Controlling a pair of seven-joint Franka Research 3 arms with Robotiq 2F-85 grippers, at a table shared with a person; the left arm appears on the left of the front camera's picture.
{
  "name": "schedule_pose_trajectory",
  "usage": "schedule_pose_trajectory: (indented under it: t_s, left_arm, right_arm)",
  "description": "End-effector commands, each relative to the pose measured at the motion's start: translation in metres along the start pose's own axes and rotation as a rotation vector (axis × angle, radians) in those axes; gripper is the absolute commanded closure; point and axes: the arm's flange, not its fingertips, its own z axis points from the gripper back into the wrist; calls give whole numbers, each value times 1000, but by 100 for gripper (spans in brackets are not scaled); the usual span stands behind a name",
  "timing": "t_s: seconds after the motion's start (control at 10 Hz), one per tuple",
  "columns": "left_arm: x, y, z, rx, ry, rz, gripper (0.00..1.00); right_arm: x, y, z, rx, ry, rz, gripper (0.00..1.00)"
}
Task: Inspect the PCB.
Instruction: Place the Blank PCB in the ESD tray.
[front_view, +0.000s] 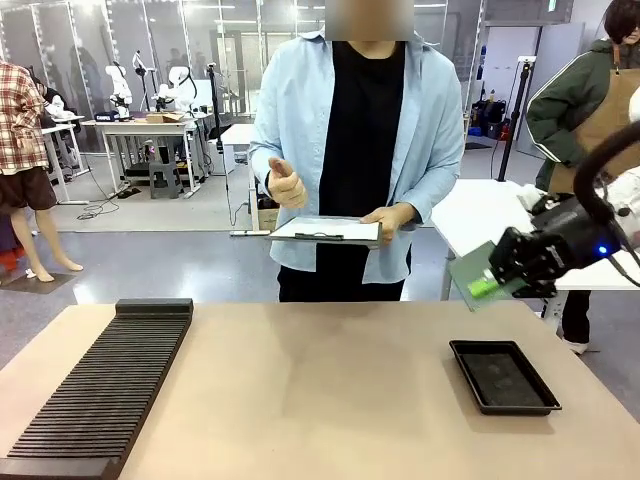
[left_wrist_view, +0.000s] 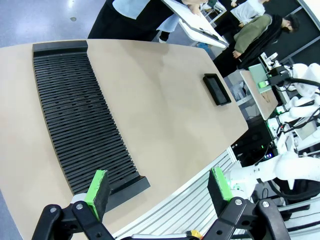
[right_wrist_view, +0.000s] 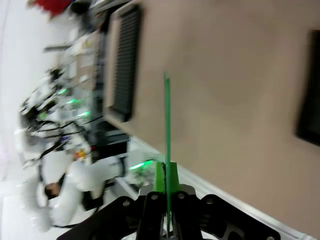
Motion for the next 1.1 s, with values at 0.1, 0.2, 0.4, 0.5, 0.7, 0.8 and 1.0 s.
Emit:
schedule_pose_trajectory:
  t_s: [0.1, 0.2, 0.4, 0.5, 0.7, 0.8, 1.0]
  left_arm:
    - [4, 0, 3, 21, 15, 12, 0]
    - [4, 0, 3, 21, 15, 12, 0]
    - [4, 0, 3, 21, 15, 12, 0]
    - [4, 0, 3, 21, 15, 12, 0]
    - [4, 0, 3, 21, 15, 12, 0]
    - [4, 0, 3, 21, 15, 12, 0]
    - [4, 0, 3, 21, 15, 12, 0]
  right_arm:
    - [5, -40, -12, -230, -46, 21, 97]
    - [10, -51, -17, -290, -25, 42, 97]
    - [26, -74, -36, -370, -14, 44, 97]
    - [32, -84, -45, -390, -10, 38, 97]
    - [40, -95, -58, -412, -6, 31, 97]
    - [44, -102, -65, -418, 0, 19, 97]
    - [53, -117, -81, -447, -6, 10, 97]
